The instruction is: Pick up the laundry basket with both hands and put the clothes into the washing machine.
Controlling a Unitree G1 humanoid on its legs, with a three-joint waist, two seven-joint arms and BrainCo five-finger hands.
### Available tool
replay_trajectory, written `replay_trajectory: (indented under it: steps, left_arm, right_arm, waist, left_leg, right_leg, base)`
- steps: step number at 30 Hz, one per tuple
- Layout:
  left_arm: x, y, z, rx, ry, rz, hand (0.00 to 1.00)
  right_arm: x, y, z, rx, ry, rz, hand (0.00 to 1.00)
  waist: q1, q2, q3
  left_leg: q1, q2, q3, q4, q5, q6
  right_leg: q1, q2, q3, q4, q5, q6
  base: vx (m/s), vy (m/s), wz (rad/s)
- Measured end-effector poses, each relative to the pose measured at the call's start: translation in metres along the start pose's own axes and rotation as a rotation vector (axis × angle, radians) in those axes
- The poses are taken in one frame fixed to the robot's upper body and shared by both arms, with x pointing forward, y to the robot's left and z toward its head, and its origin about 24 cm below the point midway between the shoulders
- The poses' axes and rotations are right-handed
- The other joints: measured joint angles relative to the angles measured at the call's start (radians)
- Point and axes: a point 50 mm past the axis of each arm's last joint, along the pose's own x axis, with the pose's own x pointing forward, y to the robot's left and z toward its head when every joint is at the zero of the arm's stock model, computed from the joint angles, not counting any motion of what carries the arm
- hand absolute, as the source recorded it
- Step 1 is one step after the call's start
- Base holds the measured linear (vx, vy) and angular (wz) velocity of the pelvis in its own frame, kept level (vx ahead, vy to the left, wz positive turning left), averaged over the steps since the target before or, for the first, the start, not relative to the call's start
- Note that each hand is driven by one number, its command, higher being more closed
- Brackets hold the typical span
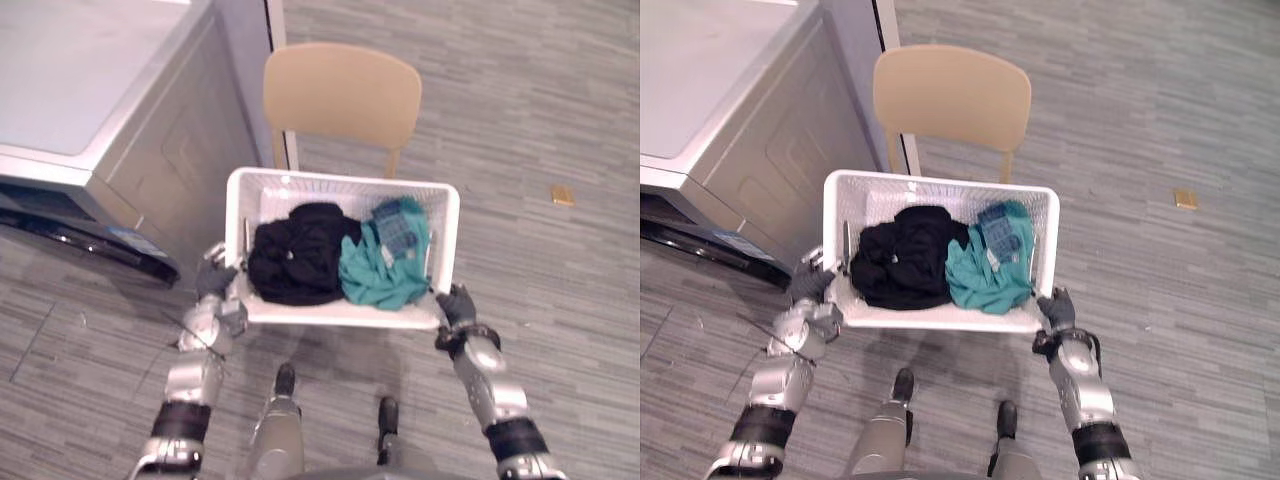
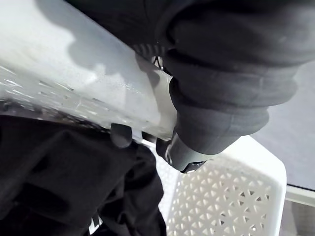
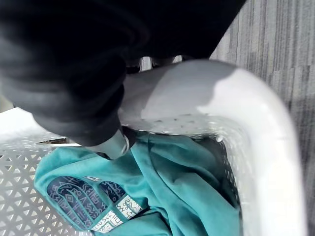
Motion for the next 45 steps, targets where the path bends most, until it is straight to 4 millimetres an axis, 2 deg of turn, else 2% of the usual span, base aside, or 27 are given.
replay_trajectory:
  steps: [4, 5, 6, 8, 11, 14, 15, 21, 25, 27, 30, 31, 32, 33, 39, 44, 45]
  left_arm:
    - [0.029, -0.002, 0.039, 0.016, -0.093, -0.002, 1.0]
    - [0.044, -0.007, 0.06, 0.032, -0.14, -0.01, 1.0]
    - [0.047, -0.008, 0.064, 0.035, -0.148, -0.01, 1.0]
    - [0.063, -0.019, 0.093, 0.048, -0.203, -0.023, 1.0]
    - [0.07, -0.024, 0.11, 0.069, -0.231, -0.024, 1.0]
    - [0.083, -0.033, 0.137, 0.083, -0.27, -0.023, 1.0]
    - [0.087, -0.037, 0.149, 0.08, -0.289, -0.022, 1.0]
    - [0.096, -0.054, 0.189, 0.055, -0.359, -0.019, 1.0]
    - [0.098, -0.06, 0.214, -0.021, -0.412, -0.003, 1.0]
    - [0.097, -0.063, 0.226, -0.048, -0.441, -0.004, 1.0]
    - [0.096, -0.061, 0.236, -0.091, -0.47, 0.018, 1.0]
    - [0.096, -0.061, 0.236, -0.097, -0.473, 0.018, 1.0]
    - [0.096, -0.061, 0.236, -0.1, -0.476, 0.018, 1.0]
    - [0.096, -0.061, 0.237, -0.107, -0.476, 0.021, 0.0]
    - [0.094, -0.059, 0.25, -0.218, -0.516, 0.037, 0.0]
    - [0.095, -0.053, 0.25, -0.293, -0.506, 0.071, 0.0]
    - [0.097, -0.051, 0.248, -0.31, -0.492, 0.079, 0.0]
  right_arm:
    - [0.023, 0.018, 0.033, -0.004, -0.079, 0.041, 1.0]
    - [0.034, 0.025, 0.049, 0.006, -0.111, 0.047, 1.0]
    - [0.035, 0.026, 0.052, 0.01, -0.115, 0.046, 1.0]
    - [0.046, 0.035, 0.071, 0.064, -0.145, 0.043, 1.0]
    - [0.053, 0.041, 0.083, 0.097, -0.158, 0.043, 1.0]
    - [0.064, 0.05, 0.103, 0.138, -0.171, 0.044, 1.0]
    - [0.068, 0.054, 0.113, 0.152, -0.186, 0.045, 1.0]
    - [0.083, 0.066, 0.159, 0.232, -0.251, 0.027, 1.0]
    - [0.085, 0.074, 0.208, 0.219, -0.348, 0.038, 1.0]
    - [0.083, 0.077, 0.225, 0.222, -0.394, 0.046, 1.0]
    - [0.08, 0.083, 0.25, 0.206, -0.454, 0.061, 1.0]
    - [0.08, 0.083, 0.252, 0.197, -0.458, 0.06, 1.0]
    - [0.08, 0.084, 0.256, 0.187, -0.458, 0.057, 0.0]
    - [0.08, 0.085, 0.258, 0.18, -0.458, 0.056, 0.0]
    - [0.078, 0.089, 0.268, 0.24, -0.473, 0.082, 0.0]
    - [0.081, 0.091, 0.261, 0.272, -0.428, 0.141, 0.0]
    - [0.081, 0.095, 0.261, 0.282, -0.424, 0.163, 0.0]
  waist:
    - [0.007, -0.004, 0.054]
    - [0.015, -0.004, 0.081]
    - [0.018, -0.004, 0.086]
    - [0.029, -0.007, 0.139]
    - [0.031, -0.013, 0.158]
    - [0.033, -0.019, 0.178]
    - [0.033, -0.019, 0.202]
    - [0.031, -0.04, 0.254]
    - [0.029, -0.053, 0.27]
    - [0.027, -0.053, 0.27]
    - [0.028, -0.054, 0.271]
    - [0.029, -0.054, 0.271]
    - [0.03, -0.054, 0.271]
    - [0.029, -0.054, 0.271]
    - [0.027, -0.052, 0.279]
    - [0.026, -0.048, 0.281]
    - [0.025, -0.041, 0.293]
  left_leg:
    - [-0.042, 0.0, -0.002, 0.012, 0.009, -0.003]
    - [-0.072, 0.01, -0.01, 0.027, 0.009, -0.004]
    - [-0.077, 0.011, -0.011, 0.031, 0.009, -0.004]
    - [-0.099, 0.014, -0.024, 0.049, 0.009, -0.004]
    - [-0.13, 0.018, -0.026, 0.061, 0.01, -0.004]
    - [-0.197, 0.03, -0.037, 0.096, 0.009, -0.004]
    - [-0.213, 0.035, -0.046, 0.112, 0.009, -0.005]
    - [-0.332, 0.065, -0.077, 0.163, 0.004, -0.014]
    - [-0.404, 0.083, -0.101, 0.192, 0.0, -0.024]
    - [-0.435, 0.085, -0.116, 0.192, 0.003, -0.029]
    - [-0.471, 0.086, -0.127, 0.191, 0.008, -0.038]
    - [-0.473, 0.086, -0.128, 0.191, 0.008, -0.038]
    - [-0.474, 0.086, -0.128, 0.19, 0.008, -0.038]
    - [-0.474, 0.086, -0.129, 0.189, 0.008, -0.038]
    - [-0.486, 0.085, -0.133, 0.183, 0.011, -0.041]
    - [-0.472, 0.084, -0.133, 0.175, 0.013, -0.045]
    - [-0.455, 0.084, -0.133, 0.172, 0.014, -0.046]
  right_leg:
    - [-0.039, 0.0, 0.008, 0.0, 0.012, 0.002]
    - [-0.062, 0.0, 0.008, 0.002, 0.019, 0.002]
    - [-0.065, 0.001, 0.008, 0.002, 0.02, 0.003]
    - [-0.077, 0.008, 0.008, 0.003, 0.024, 0.002]
    - [-0.104, 0.013, 0.009, 0.004, 0.03, 0.001]
    - [-0.149, 0.027, 0.008, -0.004, 0.048, -0.001]
    - [-0.158, 0.034, 0.008, -0.005, 0.054, -0.001]
    - [-0.231, 0.071, 0.006, -0.047, 0.101, -0.009]
    - [-0.28, 0.095, -0.002, -0.062, 0.12, -0.014]
    - [-0.302, 0.099, -0.017, -0.072, 0.126, -0.011]
    - [-0.332, 0.103, -0.022, -0.081, 0.137, -0.01]
    - [-0.332, 0.103, -0.022, -0.086, 0.14, -0.008]
    - [-0.332, 0.103, -0.022, -0.088, 0.142, -0.011]
    - [-0.333, 0.103, -0.022, -0.088, 0.141, -0.01]
    - [-0.349, 0.104, -0.024, -0.088, 0.144, -0.01]
    - [-0.342, 0.101, -0.024, -0.085, 0.147, -0.014]
    - [-0.33, 0.1, -0.024, -0.082, 0.145, -0.014]
  base:
    - [-0.05, -0.015, -0.04]
    - [-0.05, -0.016, -0.01]
    - [-0.05, -0.016, -0.03]
    - [-0.04, -0.025, -0.01]
    - [-0.03, -0.022, -0.04]
    - [-0.04, -0.02, -0.07]
    - [-0.05, -0.018, -0.07]
    - [-0.05, -0.006, -0.11]
    - [-0.03, 0.003, -0.11]
    - [-0.02, 0.001, 0.01]
    - [-0.01, 0.001, 0.0]
    - [0.0, 0.0, 0.0]
    - [0.0, 0.0, 0.0]
    - [0.0, 0.0, 0.0]
    - [0.0, -0.001, -0.01]
    - [0.0, 0.0, 0.0]
    - [0.03, -0.033, 0.0]
